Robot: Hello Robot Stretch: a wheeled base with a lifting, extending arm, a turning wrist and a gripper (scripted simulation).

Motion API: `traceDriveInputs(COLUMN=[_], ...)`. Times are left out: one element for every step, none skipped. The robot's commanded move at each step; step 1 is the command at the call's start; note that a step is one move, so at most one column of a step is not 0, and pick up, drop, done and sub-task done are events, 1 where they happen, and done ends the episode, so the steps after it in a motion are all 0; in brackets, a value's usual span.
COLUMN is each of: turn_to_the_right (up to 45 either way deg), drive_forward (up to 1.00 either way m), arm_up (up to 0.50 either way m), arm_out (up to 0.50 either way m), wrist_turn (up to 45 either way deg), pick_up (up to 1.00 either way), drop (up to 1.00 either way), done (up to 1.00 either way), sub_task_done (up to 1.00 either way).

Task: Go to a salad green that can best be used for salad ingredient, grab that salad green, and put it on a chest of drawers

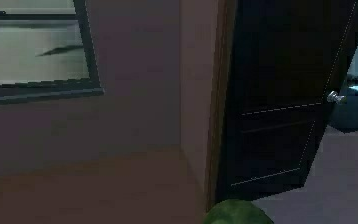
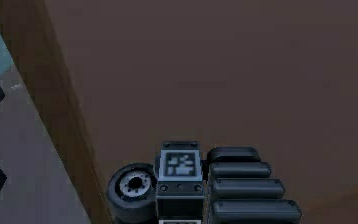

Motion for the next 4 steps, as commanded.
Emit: traceDriveInputs(turn_to_the_right=[-9.0,0.0,27.0,0.0], drive_forward=[0.0,0.3,0.0,0.45], arm_up=[0.0,0.0,0.0,0.0], arm_out=[0.0,0.0,0.0,0.0], wrist_turn=[0.0,0.0,0.0,0.0], pick_up=[0.0,0.0,0.0,0.0], drop=[0.0,0.0,0.0,0.0], done=[0.0,0.0,0.0,0.0], sub_task_done=[0.0,0.0,0.0,0.0])
